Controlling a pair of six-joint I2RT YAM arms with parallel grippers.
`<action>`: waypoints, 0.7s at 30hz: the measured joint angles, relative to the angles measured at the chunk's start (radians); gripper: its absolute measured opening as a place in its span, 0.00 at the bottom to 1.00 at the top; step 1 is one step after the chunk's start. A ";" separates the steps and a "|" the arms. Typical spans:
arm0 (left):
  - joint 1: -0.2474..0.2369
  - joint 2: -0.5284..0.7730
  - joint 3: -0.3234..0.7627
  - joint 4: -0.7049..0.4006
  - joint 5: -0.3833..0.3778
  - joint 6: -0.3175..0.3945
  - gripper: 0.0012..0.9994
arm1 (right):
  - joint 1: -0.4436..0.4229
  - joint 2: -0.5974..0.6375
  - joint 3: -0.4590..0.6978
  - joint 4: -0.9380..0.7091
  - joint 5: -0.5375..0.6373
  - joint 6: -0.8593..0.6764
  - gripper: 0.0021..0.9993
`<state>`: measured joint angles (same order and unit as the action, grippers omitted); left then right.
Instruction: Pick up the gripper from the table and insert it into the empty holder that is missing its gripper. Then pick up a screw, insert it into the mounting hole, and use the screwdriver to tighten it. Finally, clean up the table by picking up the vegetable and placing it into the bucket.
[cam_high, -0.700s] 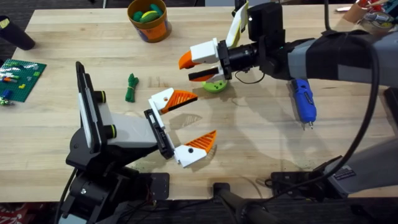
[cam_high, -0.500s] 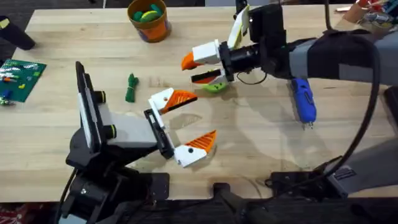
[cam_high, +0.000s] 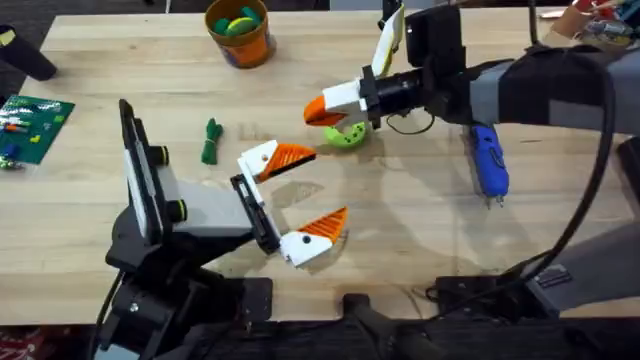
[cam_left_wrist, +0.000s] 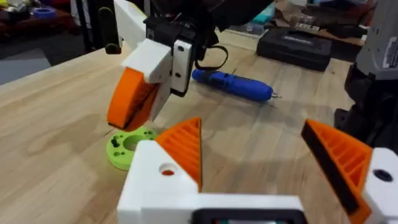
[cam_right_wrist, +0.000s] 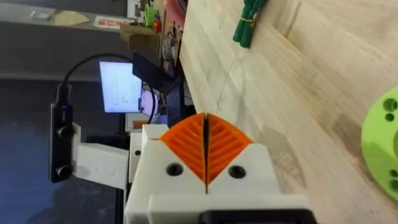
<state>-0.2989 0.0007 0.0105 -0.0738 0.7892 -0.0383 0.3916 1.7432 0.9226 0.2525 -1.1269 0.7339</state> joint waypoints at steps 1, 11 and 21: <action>0.000 0.000 0.000 0.000 0.000 0.000 0.99 | -0.003 0.000 0.000 0.000 -0.005 -0.005 0.01; 0.000 0.000 0.000 0.000 0.000 0.000 0.99 | -0.019 0.000 0.000 -0.002 -0.032 -0.025 0.71; 0.000 0.000 0.000 0.000 -0.008 0.000 0.99 | -0.019 0.000 0.000 -0.018 -0.124 -0.089 0.99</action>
<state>-0.2989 0.0008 0.0105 -0.0733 0.7815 -0.0383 0.3725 1.7432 0.9226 0.2342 -1.2507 0.6451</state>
